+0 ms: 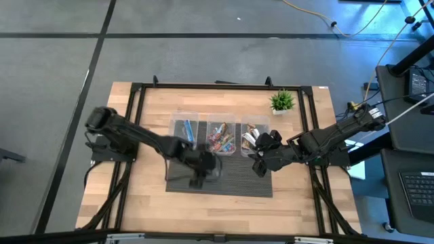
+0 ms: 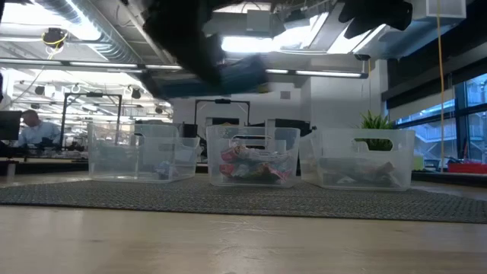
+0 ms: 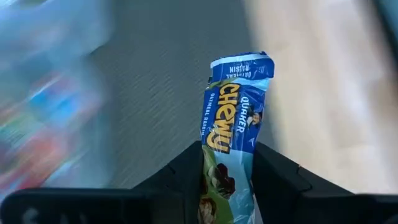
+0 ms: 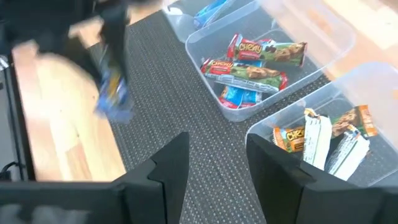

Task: Pick and place Granola Bars by type
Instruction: Put the blue granola bar into the left transparent bin, then return to Home Position

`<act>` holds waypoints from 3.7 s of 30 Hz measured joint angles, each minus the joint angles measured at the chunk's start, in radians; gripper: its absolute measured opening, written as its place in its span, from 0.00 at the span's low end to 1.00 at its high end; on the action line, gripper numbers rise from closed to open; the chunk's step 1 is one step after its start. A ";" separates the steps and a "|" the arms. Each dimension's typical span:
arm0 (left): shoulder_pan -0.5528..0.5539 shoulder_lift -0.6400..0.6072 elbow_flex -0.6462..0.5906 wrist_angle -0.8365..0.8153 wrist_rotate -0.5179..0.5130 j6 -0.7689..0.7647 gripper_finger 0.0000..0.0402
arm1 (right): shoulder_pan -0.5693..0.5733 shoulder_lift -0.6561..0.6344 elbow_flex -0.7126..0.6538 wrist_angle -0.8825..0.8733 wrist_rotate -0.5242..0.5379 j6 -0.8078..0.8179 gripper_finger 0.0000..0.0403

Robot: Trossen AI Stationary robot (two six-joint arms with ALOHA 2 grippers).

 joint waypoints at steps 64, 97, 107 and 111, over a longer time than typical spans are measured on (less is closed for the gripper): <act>0.181 -0.517 -0.373 0.043 -0.283 -0.478 0.31 | -0.001 0.012 -0.005 -0.008 -0.016 -0.011 0.40; 0.087 -1.370 -1.084 0.717 -0.145 -0.335 0.32 | 0.000 -0.592 -0.856 1.161 -0.221 -0.475 0.40; 0.134 -1.574 -1.120 0.597 -0.156 -0.342 0.32 | -0.005 -0.815 -0.964 1.163 -0.220 -0.489 0.40; 0.165 -1.600 -1.163 0.636 -0.156 -0.390 0.32 | -0.005 -0.864 -0.983 1.165 -0.220 -0.506 0.40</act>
